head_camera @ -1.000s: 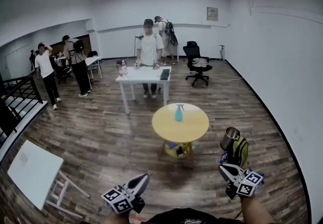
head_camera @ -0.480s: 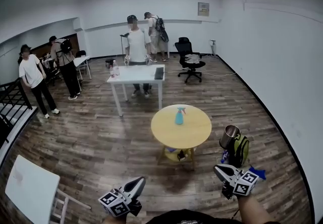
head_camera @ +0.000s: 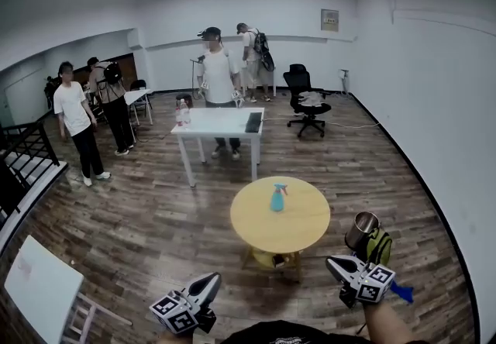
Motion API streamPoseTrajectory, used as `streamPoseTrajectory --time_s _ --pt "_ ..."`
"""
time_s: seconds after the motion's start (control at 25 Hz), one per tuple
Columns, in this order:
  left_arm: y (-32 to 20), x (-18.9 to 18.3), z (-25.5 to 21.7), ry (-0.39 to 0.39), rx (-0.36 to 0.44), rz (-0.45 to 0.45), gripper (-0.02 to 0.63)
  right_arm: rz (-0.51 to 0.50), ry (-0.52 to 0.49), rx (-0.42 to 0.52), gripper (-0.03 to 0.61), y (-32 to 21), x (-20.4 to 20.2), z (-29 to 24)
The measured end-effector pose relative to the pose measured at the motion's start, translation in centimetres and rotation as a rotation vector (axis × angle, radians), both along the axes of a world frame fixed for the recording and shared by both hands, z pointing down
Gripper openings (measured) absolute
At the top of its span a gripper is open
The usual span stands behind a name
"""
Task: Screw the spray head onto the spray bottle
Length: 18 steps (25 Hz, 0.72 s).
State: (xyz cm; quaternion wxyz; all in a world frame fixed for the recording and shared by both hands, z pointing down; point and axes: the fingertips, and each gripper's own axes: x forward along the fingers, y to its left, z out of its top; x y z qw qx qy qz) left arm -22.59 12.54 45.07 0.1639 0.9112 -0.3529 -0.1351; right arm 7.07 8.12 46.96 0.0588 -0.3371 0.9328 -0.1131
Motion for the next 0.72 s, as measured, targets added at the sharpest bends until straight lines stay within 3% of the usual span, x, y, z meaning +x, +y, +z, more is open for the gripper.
streamPoseTrajectory --time_s 0.4,0.72 --pt "-11.1 13.7 -0.3 0.003 0.0 -0.046 0.02 -0.086 0.007 0.024 0.049 -13.3 11.8 -0.6" --pt "-20.1 16.6 1.8 -0.023 -0.029 -0.014 0.02 -0.056 0.007 -0.02 0.061 -21.3 15.4 2.1"
